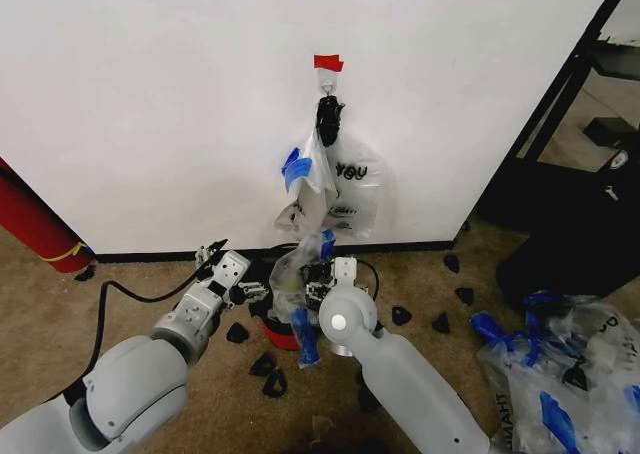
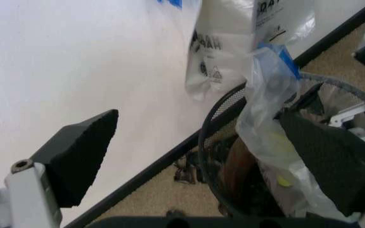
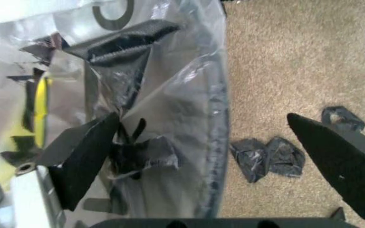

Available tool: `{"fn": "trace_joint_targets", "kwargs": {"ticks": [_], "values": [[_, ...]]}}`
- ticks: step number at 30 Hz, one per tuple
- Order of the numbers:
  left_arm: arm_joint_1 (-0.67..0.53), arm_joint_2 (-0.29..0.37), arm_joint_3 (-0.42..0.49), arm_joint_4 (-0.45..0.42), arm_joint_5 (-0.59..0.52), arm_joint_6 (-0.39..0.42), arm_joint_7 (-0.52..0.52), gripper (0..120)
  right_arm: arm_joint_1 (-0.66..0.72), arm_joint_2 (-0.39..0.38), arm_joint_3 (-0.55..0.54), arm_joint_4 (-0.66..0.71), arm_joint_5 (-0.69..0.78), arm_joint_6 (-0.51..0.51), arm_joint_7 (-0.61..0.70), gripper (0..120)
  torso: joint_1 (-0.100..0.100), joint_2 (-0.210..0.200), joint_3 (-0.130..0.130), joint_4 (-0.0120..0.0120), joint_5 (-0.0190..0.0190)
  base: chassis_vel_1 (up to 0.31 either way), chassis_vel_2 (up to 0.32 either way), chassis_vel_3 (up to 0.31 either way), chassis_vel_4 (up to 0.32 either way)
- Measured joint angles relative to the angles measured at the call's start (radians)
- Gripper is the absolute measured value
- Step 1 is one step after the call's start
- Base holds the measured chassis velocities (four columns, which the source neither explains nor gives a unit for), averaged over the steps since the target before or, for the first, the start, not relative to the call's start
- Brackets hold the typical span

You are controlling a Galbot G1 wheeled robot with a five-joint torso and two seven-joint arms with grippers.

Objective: Pick up the garbage bag from the wall and place it over the trash bin.

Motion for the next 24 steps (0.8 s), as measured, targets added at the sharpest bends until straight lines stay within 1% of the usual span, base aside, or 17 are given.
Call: {"fn": "trace_joint_targets", "kwargs": {"ticks": [8,10,11,13,14,15,17,18,20,21,22,24], "values": [[0.013,0.001,-0.001,-0.002,0.008,-0.003,0.000,100,-0.004,0.023,0.005,-0.021,-0.017,0.002,-0.008,90,0.000,0.000,0.000,0.0000,0.0000,0.000,0.000,0.000,0.000],[0.015,0.002,-0.002,-0.003,0.009,-0.004,0.000,100,-0.006,0.027,0.006,-0.021,-0.017,0.002,-0.008,81,0.000,0.000,0.000,0.0000,0.0000,0.000,0.000,0.000,0.000],[0.015,0.002,-0.002,-0.003,0.009,-0.004,0.000,100,-0.006,0.027,0.006,-0.021,-0.017,0.002,-0.008,81,0.000,0.000,0.000,0.0000,0.0000,0.000,0.000,0.000,0.000],[0.016,0.002,-0.002,-0.004,0.010,-0.004,0.000,100,-0.008,0.030,0.007,-0.021,-0.017,0.003,-0.007,75,0.000,0.000,0.000,0.0000,0.0000,0.000,0.000,0.000,0.000],[0.016,0.002,-0.002,-0.005,0.011,-0.004,0.000,100,-0.009,0.031,0.008,-0.020,-0.017,0.003,-0.006,68,0.000,0.000,0.000,0.0000,0.0000,0.000,0.000,0.000,0.000],[0.016,0.002,-0.002,-0.005,0.011,-0.005,-0.001,100,-0.010,0.032,0.009,-0.019,-0.017,0.003,-0.005,65,0.000,0.000,0.000,0.0000,0.0000,0.000,0.000,0.000,0.000],[0.015,0.003,-0.002,-0.006,0.012,-0.006,-0.001,100,-0.010,0.032,0.016,-0.015,-0.012,0.004,-0.005,54,0.000,0.000,0.000,0.0000,0.0000,0.000,0.000,0.000,0.000],[0.015,0.003,-0.002,-0.006,0.012,-0.006,-0.001,100,-0.010,0.032,0.016,-0.015,-0.012,0.004,-0.005,54,0.000,0.000,0.000,0.0000,0.0000,0.000,0.000,0.000,0.000],[0.015,0.003,-0.002,-0.007,0.012,-0.006,-0.001,100,-0.007,0.032,0.022,-0.014,-0.008,0.004,-0.004,47,0.000,0.000,0.000,0.0000,0.0000,0.000,0.000,0.000,0.000],[0.015,0.003,-0.002,-0.007,0.012,-0.006,-0.001,100,-0.007,0.032,0.024,-0.014,-0.008,0.004,-0.004,47,0.000,0.000,0.000,0.0000,0.0000,0.000,0.000,0.000,0.000],[0.017,0.004,-0.002,-0.008,0.014,-0.006,-0.001,100,-0.005,0.032,0.032,-0.013,-0.001,0.005,-0.002,38,0.000,0.000,0.000,0.0000,0.0000,0.000,0.000,0.000,0.000],[0.019,0.004,-0.002,-0.008,0.016,-0.007,-0.001,100,-0.004,0.038,0.043,-0.013,0.013,0.005,0.007,30,0.000,0.000,0.000,0.0000,0.0000,0.000,0.000,0.000,0.000]]}}
